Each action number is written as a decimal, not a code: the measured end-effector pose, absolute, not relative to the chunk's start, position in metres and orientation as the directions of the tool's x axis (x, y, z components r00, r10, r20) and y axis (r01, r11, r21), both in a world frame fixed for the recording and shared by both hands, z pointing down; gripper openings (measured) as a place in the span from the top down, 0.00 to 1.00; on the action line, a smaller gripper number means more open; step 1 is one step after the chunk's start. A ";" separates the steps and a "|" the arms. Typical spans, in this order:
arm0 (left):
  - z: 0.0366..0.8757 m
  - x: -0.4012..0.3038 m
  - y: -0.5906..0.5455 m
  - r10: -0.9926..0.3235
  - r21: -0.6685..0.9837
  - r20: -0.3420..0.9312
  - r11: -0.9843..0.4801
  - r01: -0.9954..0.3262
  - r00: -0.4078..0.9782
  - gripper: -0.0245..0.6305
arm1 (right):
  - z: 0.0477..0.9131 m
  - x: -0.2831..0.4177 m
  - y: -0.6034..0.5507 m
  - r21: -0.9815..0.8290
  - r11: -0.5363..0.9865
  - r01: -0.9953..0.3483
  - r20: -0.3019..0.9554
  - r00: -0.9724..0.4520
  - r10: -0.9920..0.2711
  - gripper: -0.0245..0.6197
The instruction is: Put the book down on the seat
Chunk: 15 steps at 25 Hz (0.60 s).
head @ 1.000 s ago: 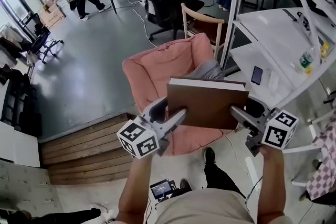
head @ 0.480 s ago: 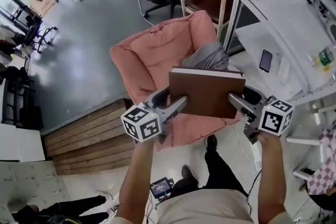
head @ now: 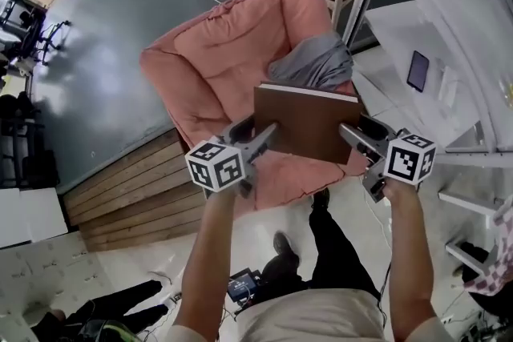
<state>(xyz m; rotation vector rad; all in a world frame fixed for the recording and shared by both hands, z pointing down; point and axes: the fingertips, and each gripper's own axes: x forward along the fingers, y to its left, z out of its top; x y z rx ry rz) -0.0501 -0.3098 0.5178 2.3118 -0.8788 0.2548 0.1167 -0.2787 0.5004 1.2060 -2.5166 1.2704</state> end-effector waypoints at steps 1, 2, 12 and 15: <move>0.529 -0.049 -0.312 -0.526 0.519 0.389 -0.554 -0.652 0.756 0.63 | 0.511 0.118 -0.281 -0.659 0.334 -0.674 0.395 -0.688 -0.609 0.61; 0.541 -0.048 -0.314 -0.524 0.524 0.401 -0.542 -0.657 0.752 0.63 | 0.523 0.119 -0.283 -0.662 0.323 -0.677 0.407 -0.686 -0.603 0.61; 0.675 -0.034 -0.335 -0.458 0.577 0.516 -0.438 -0.689 0.724 0.63 | 0.652 0.134 -0.309 -0.692 0.217 -0.688 0.507 -0.678 -0.532 0.60; 0.709 -0.034 -0.332 -0.427 0.593 0.549 -0.407 -0.695 0.718 0.63 | 0.684 0.132 -0.307 -0.693 0.193 -0.694 0.536 -0.676 -0.506 0.60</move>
